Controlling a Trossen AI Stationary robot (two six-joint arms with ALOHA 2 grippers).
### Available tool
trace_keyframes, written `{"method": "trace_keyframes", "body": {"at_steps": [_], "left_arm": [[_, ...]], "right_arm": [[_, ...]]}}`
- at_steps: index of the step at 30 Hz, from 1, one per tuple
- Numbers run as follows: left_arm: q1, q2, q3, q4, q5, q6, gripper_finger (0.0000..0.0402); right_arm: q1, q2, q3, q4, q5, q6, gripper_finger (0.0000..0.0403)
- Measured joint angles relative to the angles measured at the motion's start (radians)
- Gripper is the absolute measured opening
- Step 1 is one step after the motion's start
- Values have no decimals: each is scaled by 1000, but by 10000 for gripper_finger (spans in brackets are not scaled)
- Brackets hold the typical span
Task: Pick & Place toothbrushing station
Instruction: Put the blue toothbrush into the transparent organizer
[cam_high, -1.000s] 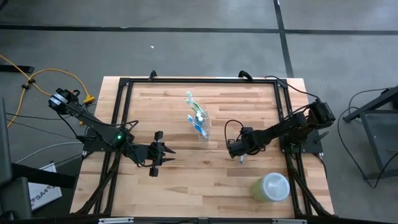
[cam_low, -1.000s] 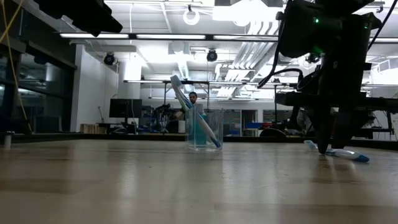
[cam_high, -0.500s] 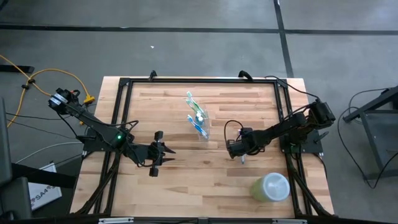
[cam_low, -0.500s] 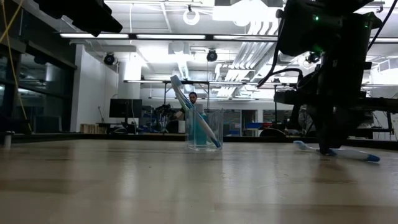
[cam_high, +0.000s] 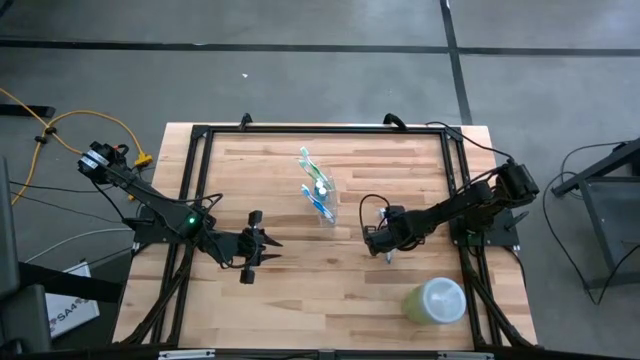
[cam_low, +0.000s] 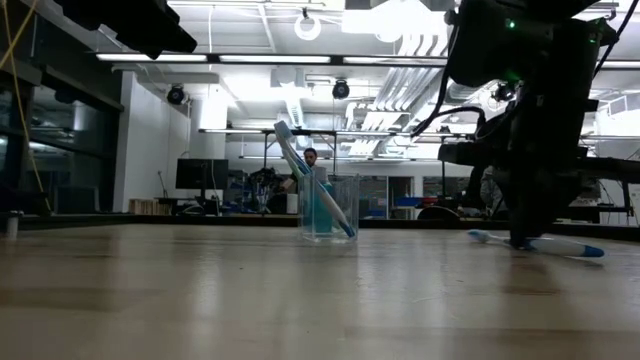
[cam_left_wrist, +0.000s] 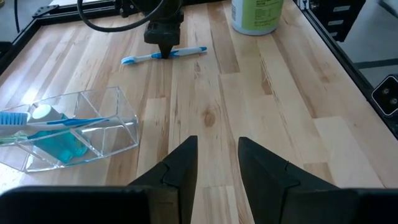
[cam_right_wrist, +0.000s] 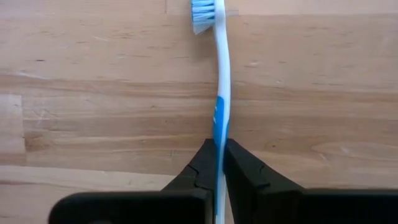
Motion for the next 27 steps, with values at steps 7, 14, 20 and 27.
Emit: {"method": "trace_keyframes", "body": {"at_steps": [7, 14, 20, 27], "left_arm": [[0, 0, 0, 0, 0, 0, 110], [0, 0, 0, 0, 0, 0, 110], [0, 0, 0, 0, 0, 0, 110], [0, 0, 0, 0, 0, 1, 110]], "right_arm": [[0, -8, -2, -1, 45, -60, 7], [-1, -92, -3, 0, 142, -127, 6], [-1, -202, -3, 20, 253, -232, 5], [-1, -280, -2, 253, 440, -566, 5]]}}
